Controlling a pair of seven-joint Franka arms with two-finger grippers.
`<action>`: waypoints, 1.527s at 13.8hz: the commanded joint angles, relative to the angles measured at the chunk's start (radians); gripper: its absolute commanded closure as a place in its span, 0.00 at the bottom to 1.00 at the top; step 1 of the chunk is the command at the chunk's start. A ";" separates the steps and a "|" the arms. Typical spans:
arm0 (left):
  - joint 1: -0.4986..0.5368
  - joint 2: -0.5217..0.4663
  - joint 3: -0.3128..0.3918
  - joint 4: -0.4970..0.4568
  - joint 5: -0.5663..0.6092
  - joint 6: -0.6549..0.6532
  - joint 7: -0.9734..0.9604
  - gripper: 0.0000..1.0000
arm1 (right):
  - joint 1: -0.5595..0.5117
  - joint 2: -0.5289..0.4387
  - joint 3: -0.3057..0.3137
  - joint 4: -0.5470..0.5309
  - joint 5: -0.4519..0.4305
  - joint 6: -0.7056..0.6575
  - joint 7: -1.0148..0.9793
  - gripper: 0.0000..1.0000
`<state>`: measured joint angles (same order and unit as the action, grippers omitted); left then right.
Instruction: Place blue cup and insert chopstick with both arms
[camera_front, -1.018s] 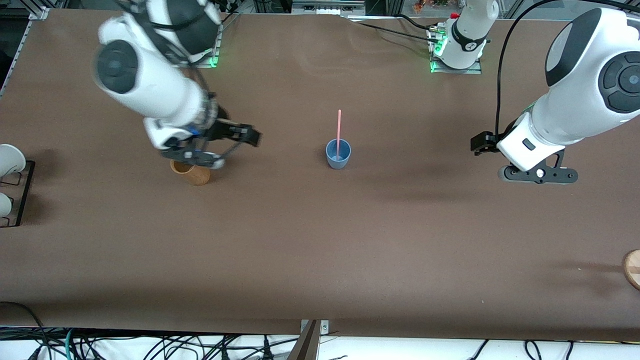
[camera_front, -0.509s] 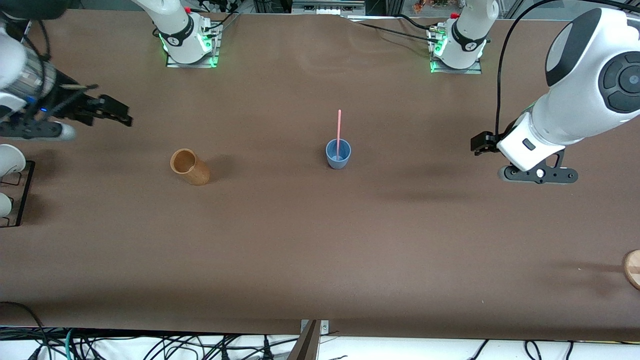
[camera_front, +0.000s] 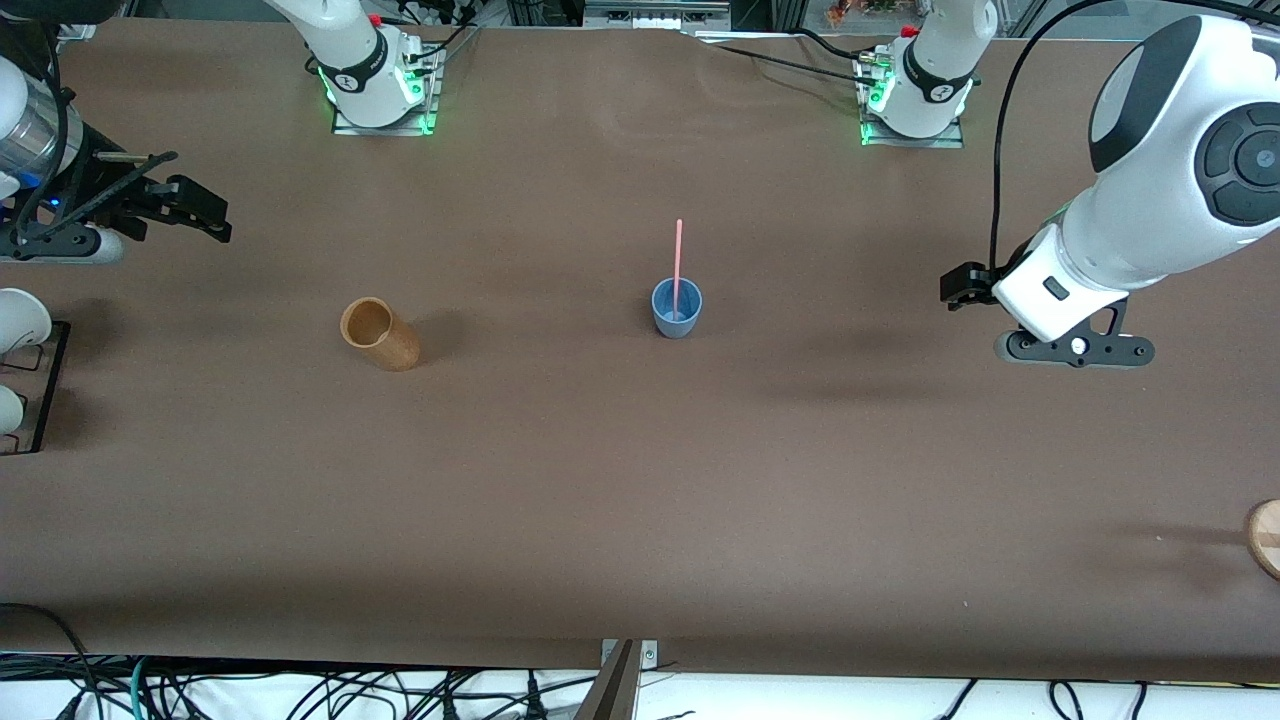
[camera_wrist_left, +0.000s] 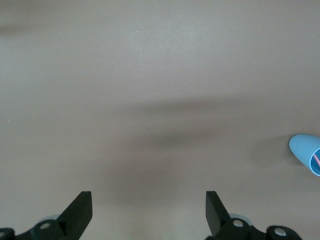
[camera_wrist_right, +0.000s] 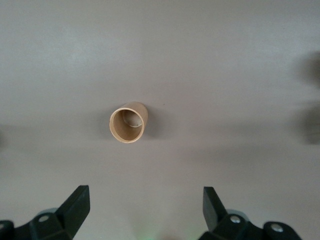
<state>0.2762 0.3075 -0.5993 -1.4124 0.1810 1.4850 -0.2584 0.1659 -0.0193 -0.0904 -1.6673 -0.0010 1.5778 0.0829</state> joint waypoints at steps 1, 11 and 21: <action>0.000 -0.004 -0.005 0.013 -0.017 -0.022 0.018 0.00 | -0.005 -0.022 0.015 -0.017 -0.017 -0.004 -0.002 0.00; 0.011 0.007 0.004 0.085 -0.015 -0.022 0.024 0.00 | 0.023 0.036 0.020 0.075 -0.007 -0.029 -0.006 0.00; -0.094 -0.160 0.238 0.046 -0.155 0.029 0.112 0.00 | 0.032 0.038 0.023 0.090 -0.011 -0.042 -0.006 0.00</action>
<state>0.2891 0.2419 -0.5120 -1.3025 0.0782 1.4977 -0.2012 0.1906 0.0089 -0.0697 -1.6065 -0.0016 1.5618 0.0827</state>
